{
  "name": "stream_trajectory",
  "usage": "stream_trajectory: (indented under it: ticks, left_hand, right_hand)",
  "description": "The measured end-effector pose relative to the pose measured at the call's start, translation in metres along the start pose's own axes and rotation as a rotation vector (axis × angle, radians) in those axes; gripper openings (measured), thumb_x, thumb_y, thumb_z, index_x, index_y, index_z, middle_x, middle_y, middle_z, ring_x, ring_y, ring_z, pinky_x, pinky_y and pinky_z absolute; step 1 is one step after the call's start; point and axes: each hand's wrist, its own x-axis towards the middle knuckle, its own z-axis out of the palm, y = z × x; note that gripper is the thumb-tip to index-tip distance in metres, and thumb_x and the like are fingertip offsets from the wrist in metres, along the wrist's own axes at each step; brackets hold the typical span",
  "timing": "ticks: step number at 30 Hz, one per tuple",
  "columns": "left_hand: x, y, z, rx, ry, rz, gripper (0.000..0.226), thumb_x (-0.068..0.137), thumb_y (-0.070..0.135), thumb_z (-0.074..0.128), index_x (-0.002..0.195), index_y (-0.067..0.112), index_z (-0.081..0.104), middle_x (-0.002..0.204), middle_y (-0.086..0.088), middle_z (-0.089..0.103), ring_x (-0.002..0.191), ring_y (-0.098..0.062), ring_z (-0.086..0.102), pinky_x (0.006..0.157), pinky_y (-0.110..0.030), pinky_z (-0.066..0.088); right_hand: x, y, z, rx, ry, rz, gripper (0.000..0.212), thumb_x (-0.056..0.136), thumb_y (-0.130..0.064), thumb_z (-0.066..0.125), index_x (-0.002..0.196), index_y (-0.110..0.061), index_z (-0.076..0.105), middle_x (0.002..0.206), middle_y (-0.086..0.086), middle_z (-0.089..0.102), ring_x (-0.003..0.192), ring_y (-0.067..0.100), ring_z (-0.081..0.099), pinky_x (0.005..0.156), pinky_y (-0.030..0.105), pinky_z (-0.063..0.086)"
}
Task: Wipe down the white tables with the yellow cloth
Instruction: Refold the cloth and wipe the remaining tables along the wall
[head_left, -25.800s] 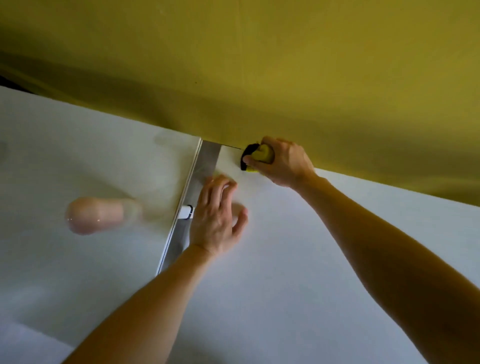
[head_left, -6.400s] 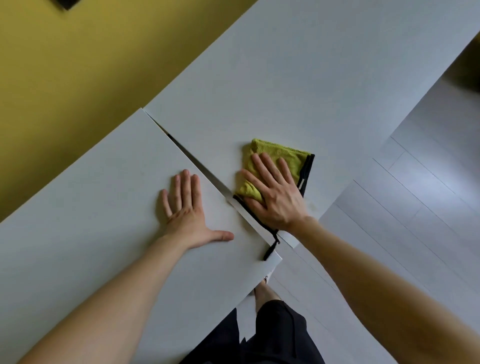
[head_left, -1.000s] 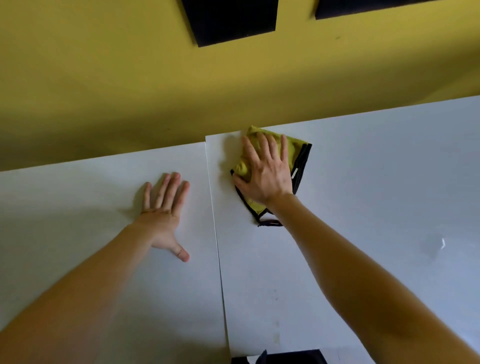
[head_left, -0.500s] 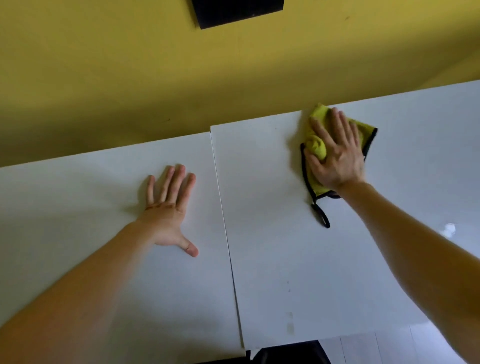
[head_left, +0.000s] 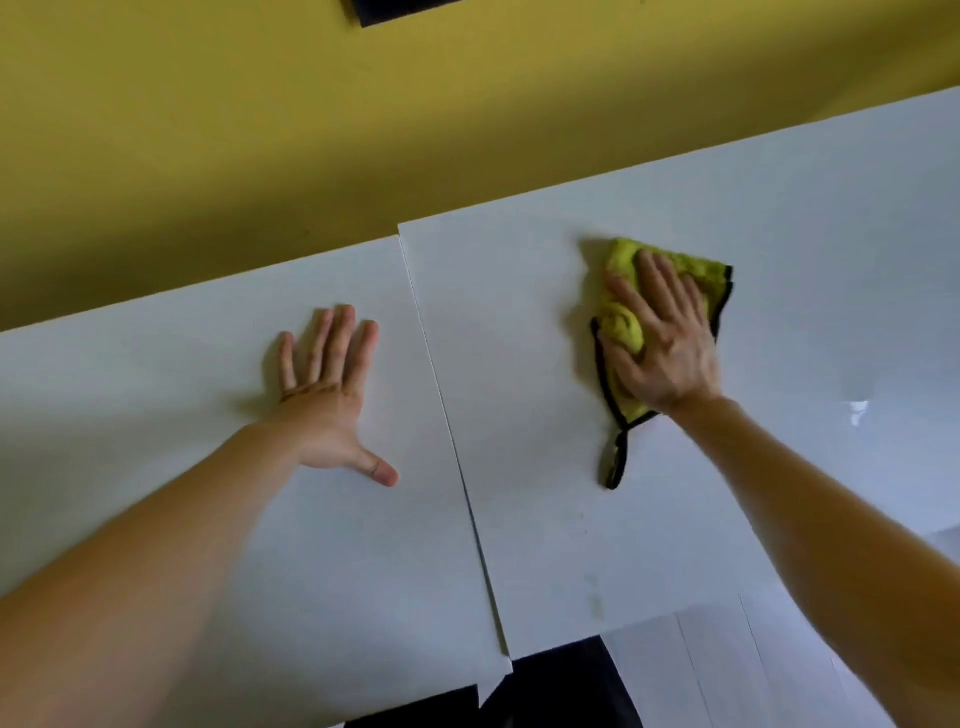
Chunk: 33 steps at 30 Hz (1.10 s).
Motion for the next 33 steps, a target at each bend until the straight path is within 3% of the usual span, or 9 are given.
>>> stream_trajectory:
  ticks: [4, 8, 12, 16, 20, 24, 27, 29, 33]
  left_hand:
    - [0.0, 0.0, 0.0, -0.005, 0.027, 0.013, 0.194, 0.032, 0.103, 0.078, 0.154, 0.025, -0.051, 0.157, -0.002, -0.063, 0.147, -0.025, -0.058, 0.126, -0.068, -0.021]
    - [0.002, 0.001, 0.004, 0.006, 0.064, 0.021, 0.193, 0.034, 0.102, 0.079, 0.154, 0.025, -0.051, 0.156, -0.002, -0.064, 0.147, -0.024, -0.058, 0.127, -0.068, -0.02]
    - [0.002, 0.0, 0.006, 0.012, 0.089, 0.024, 0.193, 0.033, 0.102, 0.079, 0.153, 0.025, -0.052, 0.156, -0.001, -0.064, 0.146, -0.023, -0.059, 0.127, -0.067, -0.021]
    - [0.002, -0.003, 0.01, 0.02, 0.108, 0.0, 0.194, 0.031, 0.103, 0.078, 0.152, 0.026, -0.053, 0.156, -0.001, -0.064, 0.145, -0.023, -0.06, 0.127, -0.068, -0.02]
    - [-0.001, 0.004, 0.012, 0.026, 0.165, 0.01, 0.193, 0.036, 0.096, 0.085, 0.158, 0.025, -0.046, 0.16, -0.003, -0.06, 0.149, -0.024, -0.056, 0.128, -0.065, -0.021]
    - [-0.026, 0.017, 0.022, -0.028, 0.395, 0.062, 0.161, 0.052, 0.071, 0.1, 0.175, 0.022, 0.009, 0.181, -0.013, -0.008, 0.168, -0.035, 0.001, 0.132, -0.059, 0.015]
    - [-0.054, 0.035, 0.05, -0.04, 0.555, 0.13, 0.114, 0.065, 0.047, 0.104, 0.159, 0.014, 0.05, 0.17, -0.012, 0.036, 0.154, -0.037, 0.04, 0.121, -0.053, 0.038]
    - [-0.068, 0.051, 0.068, -0.062, 0.461, 0.132, 0.125, 0.065, 0.058, 0.101, 0.165, 0.014, 0.04, 0.176, -0.014, 0.025, 0.162, -0.035, 0.029, 0.127, -0.05, 0.033]
    - [-0.073, 0.066, 0.094, 0.045, 0.307, 0.041, 0.176, 0.05, 0.086, 0.091, 0.172, 0.018, -0.016, 0.179, -0.012, -0.028, 0.167, -0.035, -0.023, 0.137, -0.056, 0.006]
  right_hand:
    - [-0.009, -0.053, 0.012, -0.01, 0.072, 0.366, 0.078, 0.097, -0.056, 0.056, 0.167, -0.026, 0.042, 0.181, 0.014, 0.018, 0.168, 0.036, 0.013, 0.131, 0.065, 0.014]
    - [-0.053, -0.196, 0.037, 0.095, -0.092, -0.018, 0.075, 0.1, -0.054, 0.058, 0.166, -0.023, 0.043, 0.181, 0.016, 0.014, 0.169, 0.037, 0.005, 0.132, 0.065, 0.011]
    - [-0.066, -0.132, 0.031, 0.107, -0.078, -0.262, 0.068, 0.104, -0.051, 0.058, 0.165, -0.023, 0.047, 0.18, 0.012, 0.023, 0.169, 0.035, 0.012, 0.133, 0.062, 0.016]
    - [-0.074, -0.004, -0.001, 0.031, 0.081, 0.232, 0.067, 0.102, -0.057, 0.054, 0.161, -0.025, 0.051, 0.179, 0.011, 0.026, 0.167, 0.034, 0.018, 0.129, 0.066, 0.021]
    - [-0.089, -0.073, 0.018, 0.033, 0.132, 0.415, 0.07, 0.097, -0.05, 0.059, 0.161, -0.023, 0.051, 0.179, 0.016, 0.025, 0.167, 0.039, 0.018, 0.131, 0.068, 0.014]
    - [-0.121, -0.213, 0.043, 0.132, -0.035, -0.006, 0.067, 0.102, -0.052, 0.06, 0.162, -0.023, 0.051, 0.181, 0.015, 0.019, 0.169, 0.037, 0.008, 0.133, 0.064, 0.009]
    - [-0.132, -0.182, 0.041, 0.145, -0.052, -0.186, 0.066, 0.104, -0.05, 0.058, 0.163, -0.021, 0.05, 0.179, 0.013, 0.024, 0.168, 0.036, 0.014, 0.133, 0.062, 0.016]
    - [-0.143, -0.114, 0.03, 0.1, -0.003, -0.14, 0.066, 0.103, -0.049, 0.057, 0.161, -0.019, 0.053, 0.176, 0.014, 0.031, 0.166, 0.037, 0.024, 0.13, 0.064, 0.023]
    - [-0.169, -0.005, -0.005, -0.014, 0.071, 0.39, 0.069, 0.103, -0.057, 0.05, 0.166, -0.028, 0.044, 0.181, 0.009, 0.021, 0.169, 0.032, 0.014, 0.131, 0.065, 0.017]
